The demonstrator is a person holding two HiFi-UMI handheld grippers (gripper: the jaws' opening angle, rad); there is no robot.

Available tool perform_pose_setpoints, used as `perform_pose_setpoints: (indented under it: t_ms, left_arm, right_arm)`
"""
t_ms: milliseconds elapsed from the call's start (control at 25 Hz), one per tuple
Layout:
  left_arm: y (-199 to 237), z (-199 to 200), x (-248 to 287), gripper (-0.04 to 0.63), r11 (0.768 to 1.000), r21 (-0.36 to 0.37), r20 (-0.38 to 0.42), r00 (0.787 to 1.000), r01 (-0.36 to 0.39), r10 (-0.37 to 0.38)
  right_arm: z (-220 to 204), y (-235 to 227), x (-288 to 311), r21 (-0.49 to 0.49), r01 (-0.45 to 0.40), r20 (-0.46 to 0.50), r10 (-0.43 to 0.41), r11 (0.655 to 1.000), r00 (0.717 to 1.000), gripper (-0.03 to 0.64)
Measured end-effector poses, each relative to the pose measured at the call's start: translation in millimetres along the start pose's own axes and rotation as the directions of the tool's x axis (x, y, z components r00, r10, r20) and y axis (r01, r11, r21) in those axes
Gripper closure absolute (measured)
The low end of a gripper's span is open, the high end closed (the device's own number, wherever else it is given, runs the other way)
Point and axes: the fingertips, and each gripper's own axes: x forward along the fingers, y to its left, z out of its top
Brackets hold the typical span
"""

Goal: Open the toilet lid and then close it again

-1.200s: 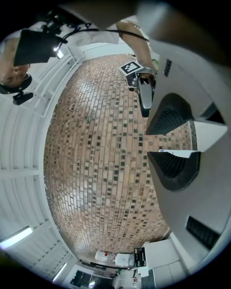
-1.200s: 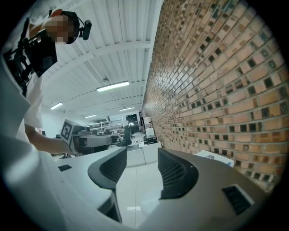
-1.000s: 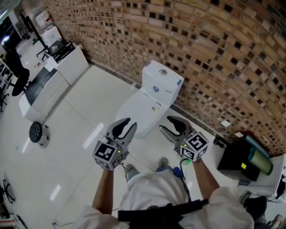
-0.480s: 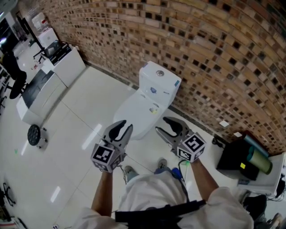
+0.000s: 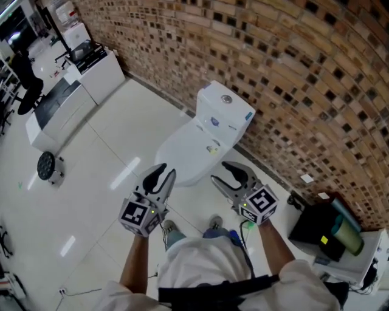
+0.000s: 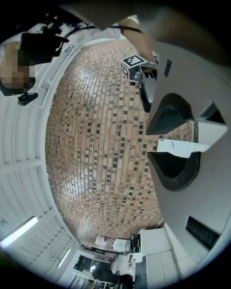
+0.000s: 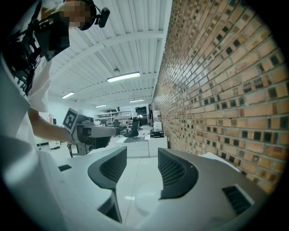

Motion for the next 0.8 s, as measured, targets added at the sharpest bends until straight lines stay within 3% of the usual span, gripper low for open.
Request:
perform_pose_setpoints:
  t_ms: [320,480,640,800]
  left_arm:
    - [11,-51,-20,0.479,0.975,-0.082,-0.043,0.978,-0.206,0.203]
    - [3,-81,-26,0.479,0.955,-0.114,-0.079,0.960,-0.275,0.267]
    - [-2,-112,-23,0.479,0.958,-0.112,-0.124,0.961,-0.263,0.249]
    - [12,-155,-11,0.479,0.976,-0.079,-0.175,0.967,-0.202,0.186]
  right_arm:
    - [-43,-21,6,-0.066,-0.121,-0.100,0.114,0.990,0.988,0.396]
    - [-79,-27,7,-0.168,-0.198,-0.221,0.159,0.966,0.962,0.396]
    - [-123,-28,15,-0.339,-0.265,-0.358,0.137,0.902,0.924,0.396]
    - [-170,-28,42,-0.439,-0.292,-0.418,0.094,0.850,0.903,0.394]
